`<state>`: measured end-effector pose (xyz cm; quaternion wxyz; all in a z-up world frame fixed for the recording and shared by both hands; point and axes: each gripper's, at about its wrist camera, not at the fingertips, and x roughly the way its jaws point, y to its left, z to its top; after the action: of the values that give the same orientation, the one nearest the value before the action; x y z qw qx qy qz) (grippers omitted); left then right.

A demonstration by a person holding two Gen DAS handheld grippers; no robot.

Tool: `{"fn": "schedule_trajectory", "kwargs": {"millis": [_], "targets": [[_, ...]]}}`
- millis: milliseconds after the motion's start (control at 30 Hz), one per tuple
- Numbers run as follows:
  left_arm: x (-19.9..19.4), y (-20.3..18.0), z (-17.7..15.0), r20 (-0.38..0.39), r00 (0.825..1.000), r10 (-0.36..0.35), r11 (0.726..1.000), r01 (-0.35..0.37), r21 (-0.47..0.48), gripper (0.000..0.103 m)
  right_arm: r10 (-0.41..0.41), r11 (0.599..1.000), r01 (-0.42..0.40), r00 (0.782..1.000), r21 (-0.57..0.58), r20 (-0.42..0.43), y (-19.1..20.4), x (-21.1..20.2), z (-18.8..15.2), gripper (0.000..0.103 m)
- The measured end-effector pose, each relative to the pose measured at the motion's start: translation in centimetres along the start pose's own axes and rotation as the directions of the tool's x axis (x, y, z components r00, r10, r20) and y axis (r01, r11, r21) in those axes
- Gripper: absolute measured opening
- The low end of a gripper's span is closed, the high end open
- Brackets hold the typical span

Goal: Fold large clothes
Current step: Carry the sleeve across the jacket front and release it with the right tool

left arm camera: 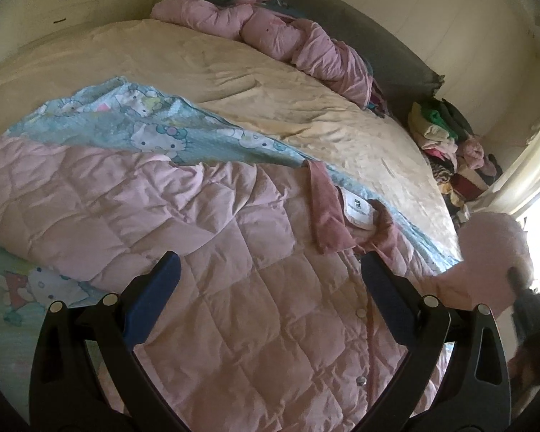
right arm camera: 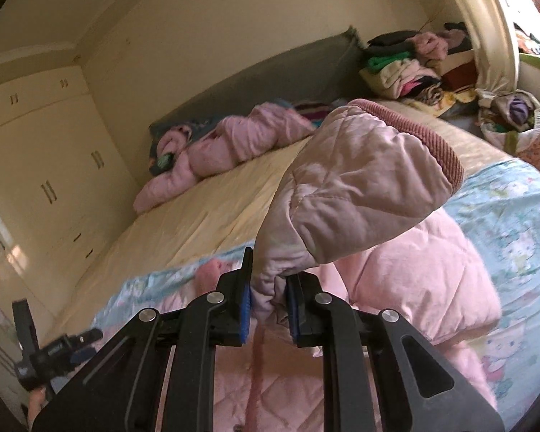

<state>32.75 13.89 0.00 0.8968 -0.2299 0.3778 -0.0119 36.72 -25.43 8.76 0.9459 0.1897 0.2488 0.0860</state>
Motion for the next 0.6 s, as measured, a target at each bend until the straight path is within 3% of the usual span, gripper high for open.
{"fn": "schedule_trajectory", "kwargs": {"millis": [300, 500, 600], "targets": [[1.4, -0.4, -0.7, -0.052, 0.993, -0.106, 0.994, 0.104, -0.026, 0.094, 0.051, 0.999, -0.05, 0.984, 0.007, -0.172, 2.6, 5.6, -6.5, 0.015], [3.1, -0.7, -1.4, -0.103, 0.988, -0.116, 0.993, 0.113, -0.035, 0.094, 0.08, 0.997, -0.073, 0.96, 0.037, -0.267, 3.5, 8.2, -10.5, 0.02], [3.4, -0.9, -1.6, -0.113, 0.987, -0.116, 0.993, 0.113, -0.034, 0.094, 0.105, 0.994, -0.093, 0.947, 0.054, -0.305, 3.6, 8.3, -11.2, 0.035]]}}
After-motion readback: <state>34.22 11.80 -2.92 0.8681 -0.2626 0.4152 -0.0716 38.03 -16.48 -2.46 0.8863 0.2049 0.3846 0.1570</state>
